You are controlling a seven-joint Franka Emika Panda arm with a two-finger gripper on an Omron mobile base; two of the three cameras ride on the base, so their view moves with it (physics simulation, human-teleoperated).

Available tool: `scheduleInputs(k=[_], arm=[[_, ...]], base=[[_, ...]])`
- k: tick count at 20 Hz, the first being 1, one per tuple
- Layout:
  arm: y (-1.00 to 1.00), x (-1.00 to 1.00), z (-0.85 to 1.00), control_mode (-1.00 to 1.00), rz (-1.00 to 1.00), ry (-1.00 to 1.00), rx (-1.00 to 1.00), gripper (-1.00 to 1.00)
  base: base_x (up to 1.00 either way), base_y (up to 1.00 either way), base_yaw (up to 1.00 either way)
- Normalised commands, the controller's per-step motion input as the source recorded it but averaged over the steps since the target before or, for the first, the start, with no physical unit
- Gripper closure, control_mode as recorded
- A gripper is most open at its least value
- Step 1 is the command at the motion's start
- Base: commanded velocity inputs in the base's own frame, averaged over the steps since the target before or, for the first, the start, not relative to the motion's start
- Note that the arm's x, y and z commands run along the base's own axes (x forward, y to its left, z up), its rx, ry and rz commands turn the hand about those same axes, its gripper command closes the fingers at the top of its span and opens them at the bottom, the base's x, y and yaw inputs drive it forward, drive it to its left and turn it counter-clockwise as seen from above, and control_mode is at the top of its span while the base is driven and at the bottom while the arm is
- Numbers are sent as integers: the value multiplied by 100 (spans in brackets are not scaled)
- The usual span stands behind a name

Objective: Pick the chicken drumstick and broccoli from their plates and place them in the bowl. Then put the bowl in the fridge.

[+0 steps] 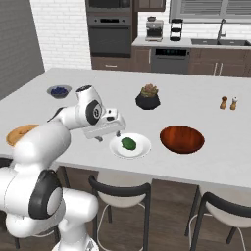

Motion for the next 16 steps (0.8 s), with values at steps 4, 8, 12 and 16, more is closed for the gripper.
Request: scheduleInputs(k=[4, 8, 12, 16], arm=[[-18, 24, -33, -100, 0, 0, 0, -100], [-16, 30, -41, -100, 0, 0, 0, -100], [0, 38, -34, -100, 0, -1, 0, -100], [0, 13, -27, -100, 0, -4, 0, -100]], base=[[0, 0, 0], [0, 0, 0], [0, 0, 0], [0, 0, 0]])
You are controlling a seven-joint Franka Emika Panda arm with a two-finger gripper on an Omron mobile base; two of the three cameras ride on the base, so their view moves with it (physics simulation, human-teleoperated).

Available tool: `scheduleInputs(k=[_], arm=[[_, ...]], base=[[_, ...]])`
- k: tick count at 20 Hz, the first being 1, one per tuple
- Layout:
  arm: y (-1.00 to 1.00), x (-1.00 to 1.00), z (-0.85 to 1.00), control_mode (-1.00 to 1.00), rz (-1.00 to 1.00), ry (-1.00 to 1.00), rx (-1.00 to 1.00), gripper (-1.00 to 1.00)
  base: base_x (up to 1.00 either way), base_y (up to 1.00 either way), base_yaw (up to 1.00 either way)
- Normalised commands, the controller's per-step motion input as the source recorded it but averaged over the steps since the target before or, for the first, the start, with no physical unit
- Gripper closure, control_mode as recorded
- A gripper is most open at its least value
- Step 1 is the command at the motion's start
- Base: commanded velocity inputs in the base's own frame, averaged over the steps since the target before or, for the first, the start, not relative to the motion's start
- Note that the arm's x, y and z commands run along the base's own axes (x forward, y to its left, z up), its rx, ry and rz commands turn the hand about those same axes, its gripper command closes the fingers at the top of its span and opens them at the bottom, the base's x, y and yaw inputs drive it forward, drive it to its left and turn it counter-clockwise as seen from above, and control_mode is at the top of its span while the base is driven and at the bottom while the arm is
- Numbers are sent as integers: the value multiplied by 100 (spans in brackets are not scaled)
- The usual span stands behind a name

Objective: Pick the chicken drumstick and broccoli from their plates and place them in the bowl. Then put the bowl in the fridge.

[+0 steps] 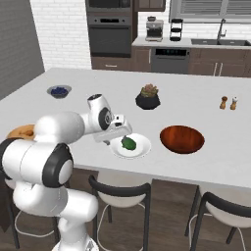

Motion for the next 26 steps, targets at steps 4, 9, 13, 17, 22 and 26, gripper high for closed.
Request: scheduleInputs(k=[4, 9, 13, 17, 22, 26], arm=[[0, 23, -15, -100, 0, -5, 0, -100], [0, 33, -7, -100, 0, -4, 0, -100], [-1, 45, -5, -100, 0, -1, 0, -100], [-11, 31, -20, -100, 0, 0, 0, -100], [-2, 21, -31, -100, 0, 0, 0, -100], [0, 30, -28, -100, 0, 0, 0, -100]], base=[[0, 0, 0], [0, 0, 0], [0, 0, 0], [0, 0, 0], [0, 0, 0], [0, 0, 0]])
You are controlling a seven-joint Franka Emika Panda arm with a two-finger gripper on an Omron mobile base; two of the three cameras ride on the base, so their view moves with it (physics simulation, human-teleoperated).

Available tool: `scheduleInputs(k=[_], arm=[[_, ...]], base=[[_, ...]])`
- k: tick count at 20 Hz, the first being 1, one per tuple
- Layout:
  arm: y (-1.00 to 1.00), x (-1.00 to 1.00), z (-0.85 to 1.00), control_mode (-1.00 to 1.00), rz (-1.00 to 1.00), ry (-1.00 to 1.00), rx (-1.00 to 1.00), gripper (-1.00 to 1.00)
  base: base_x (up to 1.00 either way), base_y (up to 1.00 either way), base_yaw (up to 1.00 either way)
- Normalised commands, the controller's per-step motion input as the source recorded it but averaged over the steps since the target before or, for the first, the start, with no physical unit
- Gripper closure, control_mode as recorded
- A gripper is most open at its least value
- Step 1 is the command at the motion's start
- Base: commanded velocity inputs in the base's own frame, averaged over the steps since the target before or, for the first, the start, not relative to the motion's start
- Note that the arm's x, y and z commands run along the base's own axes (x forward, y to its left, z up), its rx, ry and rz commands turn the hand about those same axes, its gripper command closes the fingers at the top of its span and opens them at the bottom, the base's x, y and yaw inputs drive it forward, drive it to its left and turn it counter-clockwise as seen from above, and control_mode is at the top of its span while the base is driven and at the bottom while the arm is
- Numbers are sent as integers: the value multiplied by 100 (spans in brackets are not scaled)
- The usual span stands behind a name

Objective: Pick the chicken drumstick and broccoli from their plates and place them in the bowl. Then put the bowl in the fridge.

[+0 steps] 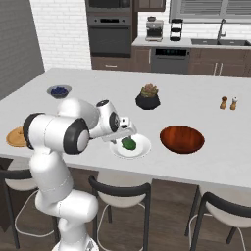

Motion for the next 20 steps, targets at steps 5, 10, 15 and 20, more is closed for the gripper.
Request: scheduleInputs(k=[5, 10, 15, 20], arm=[[-7, 11, -23, -100, 0, 0, 0, -100], [-13, 0, -7, -100, 0, 0, 0, -100], [-3, 0, -13, -100, 0, 0, -2, 100], [-12, 0, -20, -100, 0, 0, -2, 100]], base=[[0, 0, 0], [0, 0, 0], [0, 0, 0], [0, 0, 0]])
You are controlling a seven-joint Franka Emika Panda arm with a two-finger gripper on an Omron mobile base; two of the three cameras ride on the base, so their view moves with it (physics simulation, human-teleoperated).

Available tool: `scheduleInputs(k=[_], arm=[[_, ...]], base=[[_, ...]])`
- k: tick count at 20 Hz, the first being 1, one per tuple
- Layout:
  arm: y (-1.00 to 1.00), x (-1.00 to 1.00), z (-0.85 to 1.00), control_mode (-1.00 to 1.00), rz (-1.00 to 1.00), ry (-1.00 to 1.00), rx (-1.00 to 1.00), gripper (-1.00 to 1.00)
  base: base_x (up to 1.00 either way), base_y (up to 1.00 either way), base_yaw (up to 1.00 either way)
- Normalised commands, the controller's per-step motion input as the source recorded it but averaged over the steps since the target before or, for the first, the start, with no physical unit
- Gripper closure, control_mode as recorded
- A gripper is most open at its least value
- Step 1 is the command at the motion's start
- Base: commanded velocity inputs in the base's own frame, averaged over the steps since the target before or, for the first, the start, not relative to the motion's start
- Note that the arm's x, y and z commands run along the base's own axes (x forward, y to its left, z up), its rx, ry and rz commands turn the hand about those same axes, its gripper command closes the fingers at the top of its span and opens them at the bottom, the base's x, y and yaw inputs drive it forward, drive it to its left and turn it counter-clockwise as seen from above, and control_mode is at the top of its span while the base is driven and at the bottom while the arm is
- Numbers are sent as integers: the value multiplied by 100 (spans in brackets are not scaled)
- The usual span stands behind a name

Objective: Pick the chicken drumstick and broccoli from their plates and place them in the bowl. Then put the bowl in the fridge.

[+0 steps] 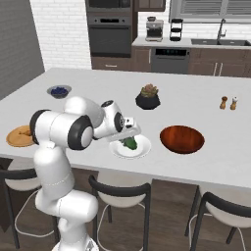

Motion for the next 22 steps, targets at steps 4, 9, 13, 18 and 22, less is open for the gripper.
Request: scheduleInputs(k=[4, 9, 13, 18, 22], arm=[[-25, -6, -3, -100, 0, 0, 0, 100], [-28, -24, 43, -100, 0, -7, 2, 100], [-25, -47, 98, -100, 0, -6, 7, 100], [-30, -27, 98, -100, 0, -5, 9, 100], [-73, -1, 55, -100, 0, -1, 8, 100]], base=[[0, 0, 0], [0, 0, 0], [0, 0, 0], [0, 0, 0], [0, 0, 0]])
